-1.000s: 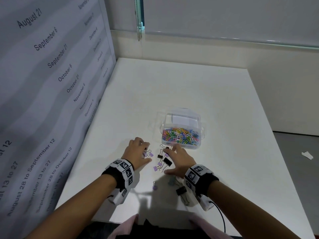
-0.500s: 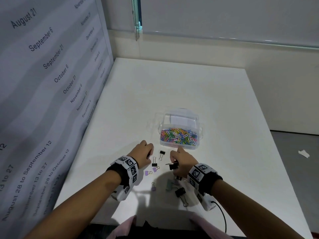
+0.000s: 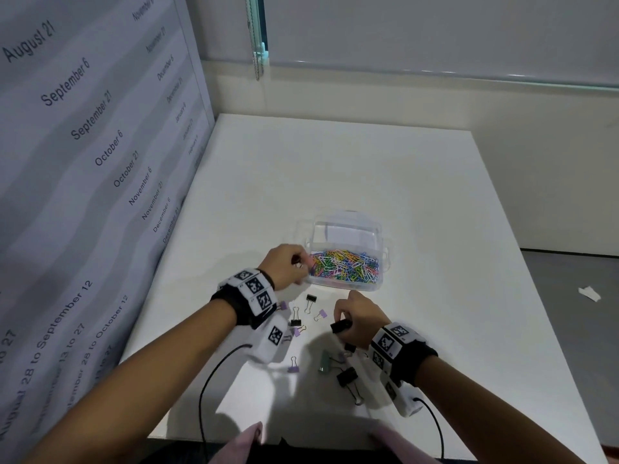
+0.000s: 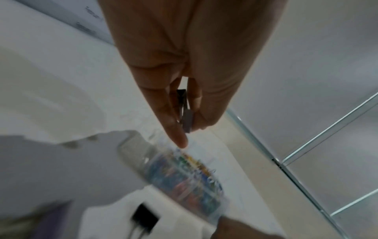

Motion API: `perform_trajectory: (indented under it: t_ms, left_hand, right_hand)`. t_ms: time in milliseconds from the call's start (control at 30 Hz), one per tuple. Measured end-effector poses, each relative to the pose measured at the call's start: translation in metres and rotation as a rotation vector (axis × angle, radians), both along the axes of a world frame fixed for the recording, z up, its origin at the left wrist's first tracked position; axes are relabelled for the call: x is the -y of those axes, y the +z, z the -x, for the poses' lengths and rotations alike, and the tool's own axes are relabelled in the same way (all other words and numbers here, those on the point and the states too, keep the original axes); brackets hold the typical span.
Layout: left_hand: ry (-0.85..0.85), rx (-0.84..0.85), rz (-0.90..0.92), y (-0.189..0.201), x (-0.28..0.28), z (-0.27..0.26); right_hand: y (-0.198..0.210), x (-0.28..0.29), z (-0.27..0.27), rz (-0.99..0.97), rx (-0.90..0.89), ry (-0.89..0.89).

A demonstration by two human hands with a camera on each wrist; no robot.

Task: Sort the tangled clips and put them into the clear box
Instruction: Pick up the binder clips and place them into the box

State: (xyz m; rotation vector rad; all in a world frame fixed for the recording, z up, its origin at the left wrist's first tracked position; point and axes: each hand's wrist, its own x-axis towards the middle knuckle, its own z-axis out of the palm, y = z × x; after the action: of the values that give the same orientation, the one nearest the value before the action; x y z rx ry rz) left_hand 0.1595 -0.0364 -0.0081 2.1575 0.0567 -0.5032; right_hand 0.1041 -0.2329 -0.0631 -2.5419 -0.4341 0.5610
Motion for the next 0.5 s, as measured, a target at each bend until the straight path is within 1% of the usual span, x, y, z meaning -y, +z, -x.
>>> perform_trajectory:
  t_ms: [133,233,300,333,433,500]
  left_hand:
    - [0.069,0.071,0.119,0.017,0.027,-0.038]
    - [0.121,0.072,0.200,0.013,0.047,-0.061]
    - [0.133,0.036,0.243,0.008,0.058,-0.073]
    - [0.128,0.010,0.240,0.005,0.062,-0.078]
    - [0.079,-0.016,0.154,-0.001,0.066,-0.086]
    - [0.030,-0.039,0.120,-0.003,0.066,-0.084]
  right_hand:
    - [-0.003,0.003,-0.002,-0.047,0.009,-0.013]
    - [-0.001,0.004,-0.005,-0.004,-0.049,-0.019]
    - [0.002,0.006,-0.006,0.027,-0.088,-0.034]
    - [0.004,0.007,-0.007,0.040,-0.105,-0.045]
    - [0.009,0.010,-0.008,0.063,-0.142,-0.059]
    - [0.011,0.011,-0.010,0.058,-0.146,-0.059]
